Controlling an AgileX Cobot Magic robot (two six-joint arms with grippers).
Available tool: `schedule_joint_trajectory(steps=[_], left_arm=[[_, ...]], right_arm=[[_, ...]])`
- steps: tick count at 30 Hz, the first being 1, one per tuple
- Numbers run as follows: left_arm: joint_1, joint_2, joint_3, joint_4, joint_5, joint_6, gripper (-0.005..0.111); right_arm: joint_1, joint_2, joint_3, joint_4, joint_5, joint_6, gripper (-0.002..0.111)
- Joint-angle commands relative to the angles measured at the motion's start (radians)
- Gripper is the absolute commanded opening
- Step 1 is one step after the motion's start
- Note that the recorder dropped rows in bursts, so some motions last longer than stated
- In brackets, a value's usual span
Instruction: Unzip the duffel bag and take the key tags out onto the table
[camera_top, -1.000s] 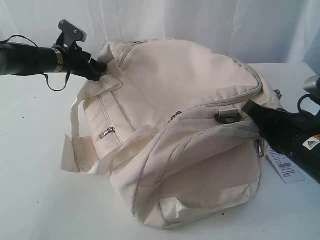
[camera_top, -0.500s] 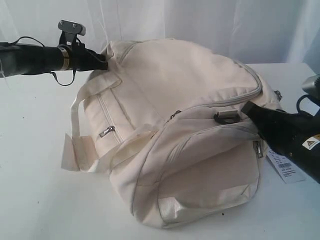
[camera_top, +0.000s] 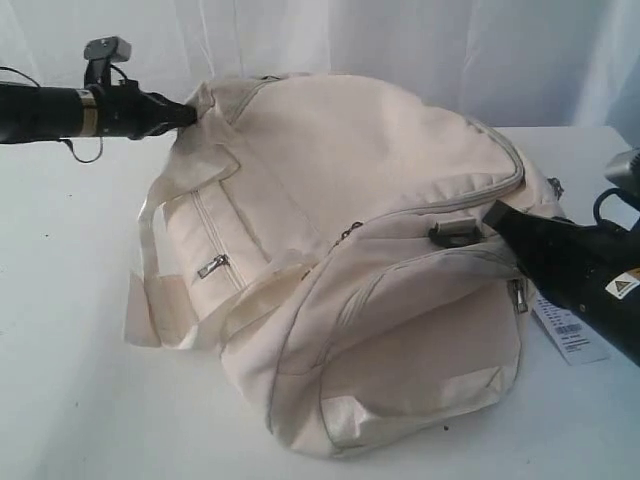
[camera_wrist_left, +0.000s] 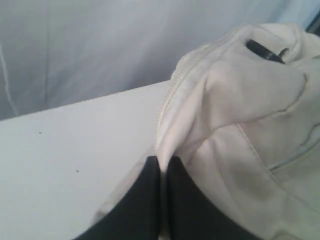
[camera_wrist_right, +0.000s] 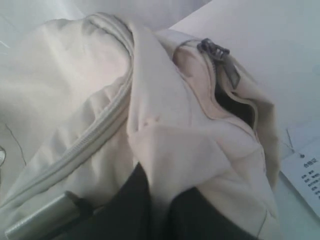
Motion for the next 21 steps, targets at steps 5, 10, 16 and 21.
schedule_joint_trajectory(steps=[5, 10, 16, 21], left_arm=[[0.237, -0.070, 0.056, 0.017, -0.224, -0.244, 0.000], [0.330, -0.193, 0.219, 0.017, -0.224, -0.244, 0.000], [0.356, -0.558, 0.641, 0.017, -0.224, -0.244, 0.000], [0.354, -0.907, 1.034, 0.017, -0.224, -0.244, 0.000]], right_arm=[[-0.023, -0.002, -0.107, 0.124, -0.105, -0.228, 0.000], [-0.086, 0.058, -0.203, 0.124, -0.105, -0.228, 0.000], [-0.168, 0.195, -0.418, 0.076, 0.019, -0.228, 0.000], [-0.200, 0.223, -0.499, -0.104, 0.245, -0.299, 0.000]])
